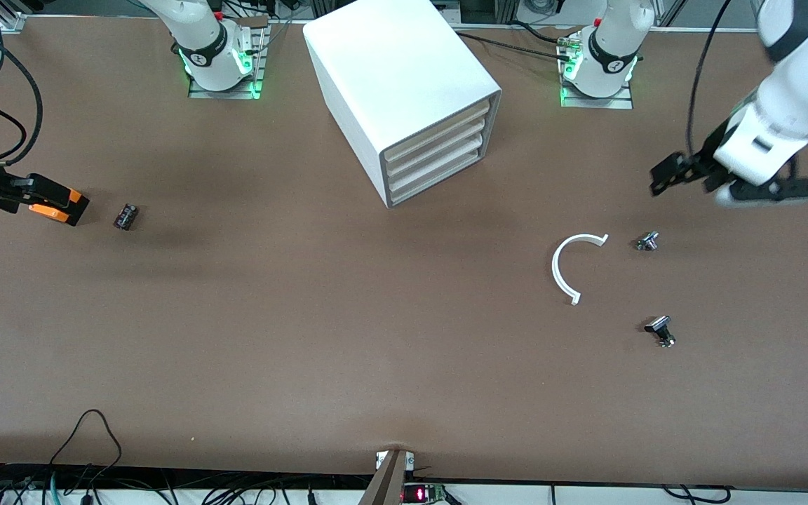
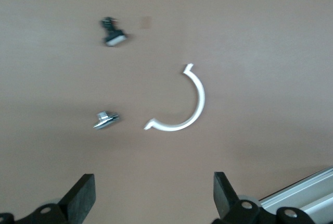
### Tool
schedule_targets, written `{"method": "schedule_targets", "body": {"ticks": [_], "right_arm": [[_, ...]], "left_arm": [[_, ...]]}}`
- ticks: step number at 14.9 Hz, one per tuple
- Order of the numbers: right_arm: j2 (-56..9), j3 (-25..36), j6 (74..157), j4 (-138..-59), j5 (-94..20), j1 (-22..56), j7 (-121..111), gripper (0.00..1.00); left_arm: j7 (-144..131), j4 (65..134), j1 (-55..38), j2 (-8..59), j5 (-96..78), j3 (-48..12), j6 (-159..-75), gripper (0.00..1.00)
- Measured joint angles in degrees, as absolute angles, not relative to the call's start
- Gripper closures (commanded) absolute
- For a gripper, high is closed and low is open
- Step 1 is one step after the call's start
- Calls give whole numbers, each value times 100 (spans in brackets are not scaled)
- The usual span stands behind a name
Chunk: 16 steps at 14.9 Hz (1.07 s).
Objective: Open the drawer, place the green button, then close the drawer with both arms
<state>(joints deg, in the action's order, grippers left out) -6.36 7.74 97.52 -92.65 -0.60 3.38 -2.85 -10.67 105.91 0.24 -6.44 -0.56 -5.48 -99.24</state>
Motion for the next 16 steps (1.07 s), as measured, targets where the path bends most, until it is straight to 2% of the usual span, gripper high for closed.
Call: {"method": "schedule_targets", "body": {"ticks": [4,10,16], "right_arm": [[-636,775,9753,-9265,-60,338,-289,0],[-636,775,9753,-9265,-60,338,-291,0],[-636,776,9754,-9265,-55,338,-292,0]], "left_arm": [[-1068,9955,23,-583,165,-550,-9239,0],[-1071,9840,31,-252,146,-538,-9225,0],[-1072,9803,79,-226,143,-537,-9223,0]]}}
